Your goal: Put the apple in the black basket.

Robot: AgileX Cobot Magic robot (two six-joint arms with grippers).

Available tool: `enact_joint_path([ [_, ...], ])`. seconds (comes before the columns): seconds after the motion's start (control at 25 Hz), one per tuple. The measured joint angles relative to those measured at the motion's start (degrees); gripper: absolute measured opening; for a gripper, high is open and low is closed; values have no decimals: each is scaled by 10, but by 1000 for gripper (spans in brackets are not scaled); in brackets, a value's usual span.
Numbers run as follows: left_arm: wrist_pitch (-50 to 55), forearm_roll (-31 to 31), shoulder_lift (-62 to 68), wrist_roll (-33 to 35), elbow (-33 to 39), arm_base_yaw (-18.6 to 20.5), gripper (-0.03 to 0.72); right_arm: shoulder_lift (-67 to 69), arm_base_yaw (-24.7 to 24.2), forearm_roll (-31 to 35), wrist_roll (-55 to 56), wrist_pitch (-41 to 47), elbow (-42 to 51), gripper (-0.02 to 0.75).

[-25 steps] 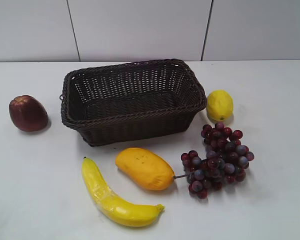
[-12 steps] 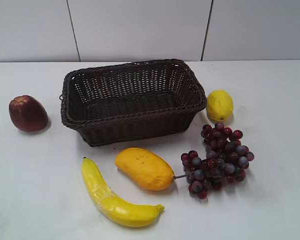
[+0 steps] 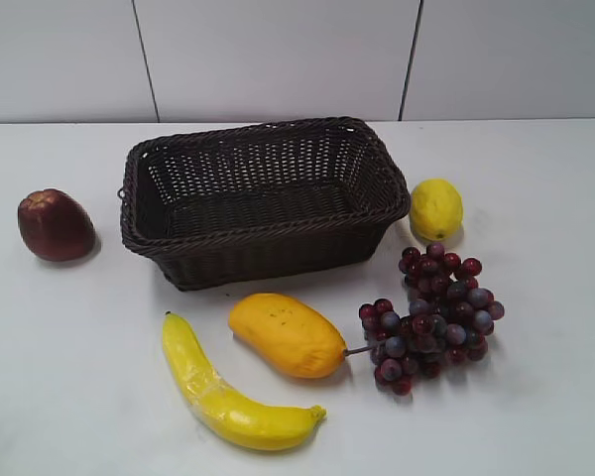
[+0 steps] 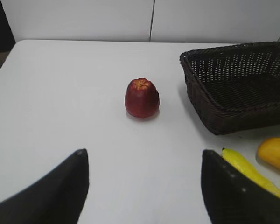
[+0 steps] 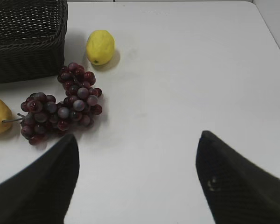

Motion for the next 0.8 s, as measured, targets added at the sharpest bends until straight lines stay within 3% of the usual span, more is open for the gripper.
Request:
enact_joint_path([
  [0.32,-36,1,188,0,-27,0,560,0,0,0,0,0,0,588],
  [0.8,-47,4,445,12,-140,0,560,0,0,0,0,0,0,588],
])
